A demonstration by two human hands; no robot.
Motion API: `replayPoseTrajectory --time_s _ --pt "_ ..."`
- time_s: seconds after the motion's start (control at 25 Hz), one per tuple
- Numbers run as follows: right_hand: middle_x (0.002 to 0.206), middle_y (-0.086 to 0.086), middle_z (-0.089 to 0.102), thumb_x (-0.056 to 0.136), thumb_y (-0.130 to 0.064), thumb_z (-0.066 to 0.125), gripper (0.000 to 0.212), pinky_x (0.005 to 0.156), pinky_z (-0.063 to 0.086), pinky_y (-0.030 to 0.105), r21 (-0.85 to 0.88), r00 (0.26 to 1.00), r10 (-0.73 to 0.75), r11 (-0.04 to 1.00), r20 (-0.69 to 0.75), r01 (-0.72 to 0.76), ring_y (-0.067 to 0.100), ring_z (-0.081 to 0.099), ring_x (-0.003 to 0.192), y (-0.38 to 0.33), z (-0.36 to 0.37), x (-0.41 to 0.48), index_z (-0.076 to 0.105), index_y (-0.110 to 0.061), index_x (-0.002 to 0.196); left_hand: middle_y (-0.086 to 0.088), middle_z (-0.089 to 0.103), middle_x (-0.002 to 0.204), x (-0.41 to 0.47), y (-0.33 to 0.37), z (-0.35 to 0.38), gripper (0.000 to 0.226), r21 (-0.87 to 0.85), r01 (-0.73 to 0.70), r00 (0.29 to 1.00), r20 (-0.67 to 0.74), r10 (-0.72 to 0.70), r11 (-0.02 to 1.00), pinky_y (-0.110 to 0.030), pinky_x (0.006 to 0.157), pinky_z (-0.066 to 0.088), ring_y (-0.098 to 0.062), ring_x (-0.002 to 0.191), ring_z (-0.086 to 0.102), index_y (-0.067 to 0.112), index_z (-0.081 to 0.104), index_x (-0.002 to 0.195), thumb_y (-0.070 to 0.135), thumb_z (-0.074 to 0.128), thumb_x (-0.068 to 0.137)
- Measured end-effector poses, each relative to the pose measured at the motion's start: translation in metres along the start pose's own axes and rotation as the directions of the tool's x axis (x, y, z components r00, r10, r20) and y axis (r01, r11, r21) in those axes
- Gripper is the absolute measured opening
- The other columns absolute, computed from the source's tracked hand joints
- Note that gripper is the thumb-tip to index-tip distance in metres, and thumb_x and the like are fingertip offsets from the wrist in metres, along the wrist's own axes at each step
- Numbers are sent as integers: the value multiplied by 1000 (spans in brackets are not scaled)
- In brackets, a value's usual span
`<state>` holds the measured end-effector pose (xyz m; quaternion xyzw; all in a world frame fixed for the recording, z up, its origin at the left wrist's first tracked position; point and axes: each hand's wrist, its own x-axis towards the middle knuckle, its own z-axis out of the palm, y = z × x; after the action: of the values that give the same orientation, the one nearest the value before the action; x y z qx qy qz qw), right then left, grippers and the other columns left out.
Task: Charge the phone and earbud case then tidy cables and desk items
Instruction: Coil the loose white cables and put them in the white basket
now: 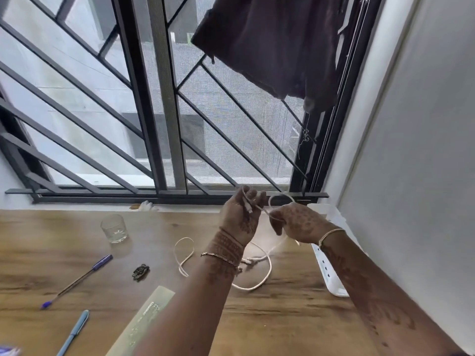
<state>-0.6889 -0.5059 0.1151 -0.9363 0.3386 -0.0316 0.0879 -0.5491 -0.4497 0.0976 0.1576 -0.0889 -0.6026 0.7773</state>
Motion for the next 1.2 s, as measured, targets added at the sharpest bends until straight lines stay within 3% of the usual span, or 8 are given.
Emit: replayPoseTrajectory --time_s 0.16,0.28,0.52,0.6,0.76,0.92,1.04,1.2 --pt "76 -5 65 77 6 45 36 70 58 35 35 995 5 999 104 -9 12 63 71 -1 -2 -3 56 -24 62 -9 71 66 19 -8 9 30 40 -103 993 -48 105 994 -31 70 60 -20 61 71 9 51 81 19 32 102" --pt "92 0 62 84 -14 47 20 80 53 39 10 992 1 1000 129 -2 19 61 87 -5 -11 -2 61 -26 76 -12 73 72 24 -17 10 29 323 -232 972 40 232 918 -28 71 58 -19 69 72 9 48 83 17 28 103" --pt "75 -2 65 84 -23 56 14 71 43 28 128 992 -56 989 -111 70 15 59 73 -4 -35 -2 62 -26 72 -6 65 78 24 -20 -24 27 937 -349 903 328 278 27 -29 74 47 -16 74 60 25 49 74 26 38 99" --pt "78 -7 67 85 -19 60 13 74 48 25 130 981 -101 984 -165 123 8 59 74 -1 -40 2 72 -24 82 -6 65 71 19 -18 -26 30 951 -297 931 307 198 -79 -30 67 45 -20 65 58 25 48 72 25 36 100" --pt "86 -11 66 85 -17 70 12 80 47 20 122 950 -175 970 -257 211 3 58 81 14 -47 11 75 -24 94 1 51 53 15 -5 -35 48 973 -232 963 230 139 -4 -34 61 45 -12 51 48 25 61 57 40 35 94" --pt "81 -11 69 81 -22 74 9 77 47 17 210 953 -132 959 -272 192 0 62 76 25 -50 19 77 -20 90 9 42 46 3 2 -26 49 914 -97 995 96 23 394 -19 48 40 -5 41 35 16 49 57 41 41 98" --pt "75 3 73 78 -12 76 12 62 49 15 581 983 -61 799 -172 151 4 64 63 30 -54 19 75 -2 86 8 27 46 -3 8 -18 48 667 44 997 22 -79 744 -17 42 34 -7 39 21 17 47 57 45 42 95" --pt "88 9 75 80 -9 73 9 85 56 38 640 993 -42 761 -110 104 15 69 80 33 -37 27 73 -6 89 9 30 41 -4 6 -10 48 370 136 988 14 -152 919 -13 41 35 -4 34 25 14 55 63 39 36 99"
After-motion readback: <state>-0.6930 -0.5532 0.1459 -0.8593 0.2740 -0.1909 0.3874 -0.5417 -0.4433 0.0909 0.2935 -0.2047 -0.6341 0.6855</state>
